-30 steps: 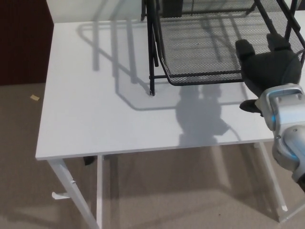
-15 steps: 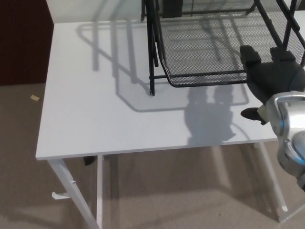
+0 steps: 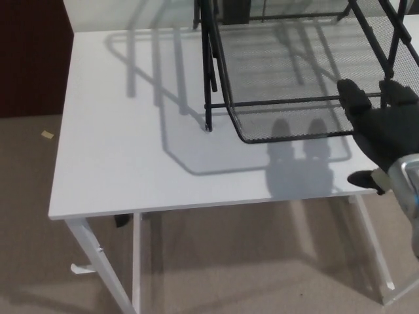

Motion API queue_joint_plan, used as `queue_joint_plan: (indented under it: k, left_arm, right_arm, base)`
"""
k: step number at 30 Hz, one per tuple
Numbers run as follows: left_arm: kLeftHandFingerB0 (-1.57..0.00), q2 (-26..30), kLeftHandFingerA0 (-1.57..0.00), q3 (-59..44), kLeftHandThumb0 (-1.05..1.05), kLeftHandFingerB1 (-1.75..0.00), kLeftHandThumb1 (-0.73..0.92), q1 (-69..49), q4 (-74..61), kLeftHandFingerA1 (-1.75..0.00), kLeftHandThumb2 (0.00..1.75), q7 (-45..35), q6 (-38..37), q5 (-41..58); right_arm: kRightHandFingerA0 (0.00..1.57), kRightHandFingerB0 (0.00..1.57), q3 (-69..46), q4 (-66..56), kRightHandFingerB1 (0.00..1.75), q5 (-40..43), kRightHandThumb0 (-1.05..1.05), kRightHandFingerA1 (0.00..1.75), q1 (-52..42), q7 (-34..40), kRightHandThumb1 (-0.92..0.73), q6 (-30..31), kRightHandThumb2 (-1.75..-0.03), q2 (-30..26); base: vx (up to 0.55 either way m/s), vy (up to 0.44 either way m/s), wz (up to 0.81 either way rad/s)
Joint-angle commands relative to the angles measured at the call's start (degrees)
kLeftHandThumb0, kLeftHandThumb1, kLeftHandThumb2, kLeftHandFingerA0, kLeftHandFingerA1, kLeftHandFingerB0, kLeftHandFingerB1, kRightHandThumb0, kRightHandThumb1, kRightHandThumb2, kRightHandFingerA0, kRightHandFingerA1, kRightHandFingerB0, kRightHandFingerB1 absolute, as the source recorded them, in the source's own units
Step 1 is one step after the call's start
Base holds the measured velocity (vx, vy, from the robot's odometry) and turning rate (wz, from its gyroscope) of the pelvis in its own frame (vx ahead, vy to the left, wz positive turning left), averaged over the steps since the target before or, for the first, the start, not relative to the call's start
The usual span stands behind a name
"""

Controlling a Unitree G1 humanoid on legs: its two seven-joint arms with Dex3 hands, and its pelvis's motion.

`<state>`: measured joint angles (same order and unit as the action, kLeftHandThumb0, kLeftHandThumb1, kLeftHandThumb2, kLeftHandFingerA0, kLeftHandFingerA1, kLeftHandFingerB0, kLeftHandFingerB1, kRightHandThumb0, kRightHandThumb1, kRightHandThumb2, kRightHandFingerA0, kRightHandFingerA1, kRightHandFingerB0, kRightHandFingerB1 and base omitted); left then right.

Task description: The robot walks towards a file tray kept in the middle of a desk and uses its right hand to grab a tray and pulls it out towards itself

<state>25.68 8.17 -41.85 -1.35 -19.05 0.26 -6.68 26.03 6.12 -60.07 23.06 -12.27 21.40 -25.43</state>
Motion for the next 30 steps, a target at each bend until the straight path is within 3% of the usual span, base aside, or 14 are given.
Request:
queue_joint_plan:
  k: [1, 2, 3, 4, 5, 6, 15, 16, 17, 20, 21, 23, 24, 30]
  left_arm:
    - [-0.27, 1.0, -0.56, -0.5, -0.5, -0.46, 0.49, 0.4, -0.5, -0.59, 0.8, -1.1, -0.5, 0.0]
    - [-0.26, 1.1, -0.56, -0.4, -0.49, -0.46, 0.49, 0.4, -0.6, -0.59, 0.8, -1.2, -0.4, -0.1]
    - [-0.34, 1.3, -0.64, -0.2, -0.42, -0.35, 0.6, 0.7, -0.4, -0.48, 0.58, -1.1, -0.7, -0.5]
    - [-0.27, 1.3, -0.57, -0.1, -0.48, -0.46, 0.48, 0.8, -0.3, -0.59, 0.78, -1.1, -0.7, -0.6]
    - [-0.28, 1.3, -0.56, -0.1, -0.48, -0.46, 0.48, 0.8, -0.4, -0.59, 0.78, -1.2, -0.5, -0.5]
    - [-0.28, 1.3, -0.56, -0.1, -0.48, -0.46, 0.48, 0.8, -0.4, -0.59, 0.78, -1.2, -0.5, -0.4]
    - [-0.26, 1.5, -0.58, -0.4, -0.47, -0.46, 0.48, 0.8, -0.6, -0.59, 0.78, -1.7, -1.2, -0.1]
    - [-0.34, 1.5, -0.65, -0.4, -0.41, -0.35, 0.6, 0.8, -0.4, -0.49, 0.57, -1.8, -1.2, 0.0]
    - [-0.27, 1.5, -0.59, -0.3, -0.49, -0.46, 0.48, 0.8, -0.6, -0.59, 0.78, -1.8, -1.0, -0.1]
    - [-0.26, 1.4, -0.58, -0.2, -0.49, -0.46, 0.48, 1.0, 0.2, -0.6, 0.79, -1.7, -1.6, -0.2]
    - [-0.33, 1.3, -0.65, -0.2, -0.42, -0.35, 0.59, 1.3, 1.0, -0.49, 0.57, -1.6, -1.8, -0.2]
    - [-0.33, 1.4, -0.65, -0.1, -0.4, -0.35, 0.59, 0.9, -0.1, -0.48, 0.58, -1.6, -1.0, -0.4]
    - [-0.27, 1.5, -0.59, -0.2, -0.48, -0.45, 0.48, 0.6, -0.2, -0.59, 0.77, -1.6, -1.2, -0.4]
    - [-0.27, 1.6, -0.61, -0.4, -0.49, -0.46, 0.48, 1.1, -0.9, -0.59, 0.77, -1.6, -0.6, -0.4]
  right_arm:
    - [0.0, 0.0, -0.4, -5.0, 0.15, 1.4, -0.65, 0.15, -3.8, -1.9, -0.45, -3.6, -0.81, -3.1]
    - [0.0, 0.0, -0.3, -6.1, 0.14, 1.2, -0.66, 0.16, -4.3, -1.9, -0.46, -4.1, -0.82, -3.7]
    - [0.0, 0.0, -0.5, -8.5, 0.13, 1.1, -0.62, 0.16, -5.5, -2.5, -0.58, -4.5, -0.59, -4.6]
    - [0.0, 0.0, -0.8, -10.0, 0.11, 1.3, -0.62, 0.15, -6.2, -3.1, -0.48, -4.5, -0.67, -4.9]
    - [0.0, 0.0, -1.1, -12.1, 0.11, 1.7, -0.62, 0.15, -7.3, -3.5, -0.48, -4.7, -0.66, -5.2]
    - [0.0, 0.0, -1.3, -13.6, 0.14, 1.9, -0.66, 0.15, -8.2, -3.8, -0.45, -4.9, -0.82, -5.6]
    - [0.0, 0.0, -2.5, -22.3, 0.0, 1.9, -0.75, 0.0, -14.0, -6.7, -0.49, -7.2, -0.78, -6.8]
    - [0.0, 0.0, -2.6, -22.7, 0.0, 1.8, -0.74, 0.0, -14.2, -6.7, -0.49, -7.2, -0.78, -6.7]
    - [0.0, 0.0, -2.7, -23.0, 0.0, 1.7, -0.76, 0.0, -14.4, -7.0, -0.5, -7.5, -0.79, -6.9]
    - [0.0, 0.0, -3.2, -24.6, 0.0, 0.9, -0.76, 0.0, -14.9, -6.4, -0.5, -8.5, -0.79, -7.2]
    - [0.0, 0.0, -3.4, -25.1, 0.0, 1.0, -0.76, 0.0, -15.0, -6.4, -0.5, -8.8, -0.79, -7.3]
    - [0.0, 0.0, -4.0, -26.1, 0.0, 1.3, -0.76, 0.0, -15.2, -6.6, -0.5, -9.5, -0.79, -7.5]
    - [0.0, 0.0, -5.5, -29.0, 0.0, 2.9, -0.74, 0.01, -15.7, -7.1, -0.48, -9.8, -0.78, -7.5]
    - [0.0, 0.0, -12.5, -40.9, 0.09, 7.3, -0.7, 0.1, -17.5, -10.4, -0.47, -11.3, -0.81, -8.2]
  base:
    - [0.0, 0.0, 0.0]
    - [0.0, 0.0, 0.0]
    - [0.0, 0.0, 0.0]
    - [0.0, 0.0, 0.0]
    - [0.0, 0.0, 0.0]
    - [0.0, 0.0, 0.0]
    - [0.0, 0.0, 0.0]
    - [0.0, 0.0, 0.0]
    - [0.0, 0.0, 0.0]
    - [0.0, 0.0, 0.0]
    - [0.0, 0.0, 0.0]
    - [0.0, 0.0, 0.0]
    - [0.0, 0.0, 0.0]
    - [0.0, 0.0, 0.0]
